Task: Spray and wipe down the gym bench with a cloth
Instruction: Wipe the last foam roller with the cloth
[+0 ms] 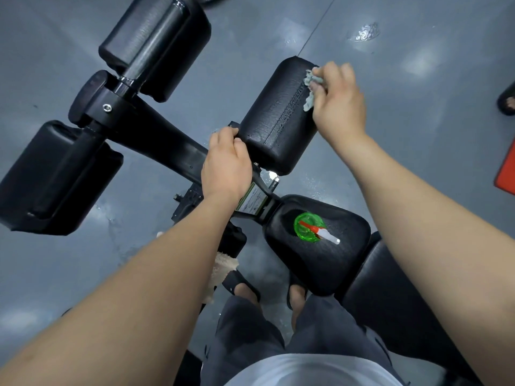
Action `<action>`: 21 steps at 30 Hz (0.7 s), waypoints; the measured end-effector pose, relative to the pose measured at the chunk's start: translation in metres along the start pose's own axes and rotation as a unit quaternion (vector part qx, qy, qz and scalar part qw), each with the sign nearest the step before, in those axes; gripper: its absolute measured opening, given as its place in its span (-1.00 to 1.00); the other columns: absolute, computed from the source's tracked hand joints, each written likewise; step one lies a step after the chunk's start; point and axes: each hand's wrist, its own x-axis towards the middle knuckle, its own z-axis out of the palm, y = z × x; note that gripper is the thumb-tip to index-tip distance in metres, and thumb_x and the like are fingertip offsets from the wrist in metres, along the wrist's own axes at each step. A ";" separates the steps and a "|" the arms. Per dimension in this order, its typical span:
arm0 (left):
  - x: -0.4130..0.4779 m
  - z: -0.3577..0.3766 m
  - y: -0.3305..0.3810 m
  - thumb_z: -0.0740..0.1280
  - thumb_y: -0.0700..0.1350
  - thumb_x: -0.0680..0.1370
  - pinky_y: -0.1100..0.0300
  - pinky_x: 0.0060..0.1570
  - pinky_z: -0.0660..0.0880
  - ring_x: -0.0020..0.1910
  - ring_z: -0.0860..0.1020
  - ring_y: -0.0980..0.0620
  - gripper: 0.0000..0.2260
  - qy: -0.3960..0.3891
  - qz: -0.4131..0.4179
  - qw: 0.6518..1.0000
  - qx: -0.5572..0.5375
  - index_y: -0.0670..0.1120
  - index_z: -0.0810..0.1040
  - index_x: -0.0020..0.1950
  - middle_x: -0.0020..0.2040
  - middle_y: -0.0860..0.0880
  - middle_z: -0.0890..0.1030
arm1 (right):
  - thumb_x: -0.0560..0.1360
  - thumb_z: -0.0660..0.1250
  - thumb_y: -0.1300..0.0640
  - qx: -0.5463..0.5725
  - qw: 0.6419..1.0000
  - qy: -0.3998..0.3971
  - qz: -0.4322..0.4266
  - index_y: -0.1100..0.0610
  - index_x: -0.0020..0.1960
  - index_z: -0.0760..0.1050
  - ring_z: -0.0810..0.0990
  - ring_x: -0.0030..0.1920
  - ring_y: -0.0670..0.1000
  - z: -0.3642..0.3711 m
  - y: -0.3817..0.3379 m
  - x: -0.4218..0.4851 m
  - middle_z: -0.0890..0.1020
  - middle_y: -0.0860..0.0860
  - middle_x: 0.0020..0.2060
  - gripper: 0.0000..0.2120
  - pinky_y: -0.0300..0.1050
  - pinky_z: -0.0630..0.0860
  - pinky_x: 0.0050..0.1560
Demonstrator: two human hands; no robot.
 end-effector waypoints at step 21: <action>-0.016 -0.009 0.010 0.10 -0.06 0.67 0.00 -0.02 0.31 -0.05 0.49 -0.14 -0.86 0.014 0.052 0.997 0.047 -0.08 0.33 0.16 0.12 -0.01 0.32 | 0.60 0.34 -0.01 0.153 0.973 -0.169 0.036 -0.03 0.26 0.54 0.49 -0.08 -0.24 -0.024 -0.033 -0.096 0.48 -0.03 0.04 -0.75 -0.35 0.39 -0.01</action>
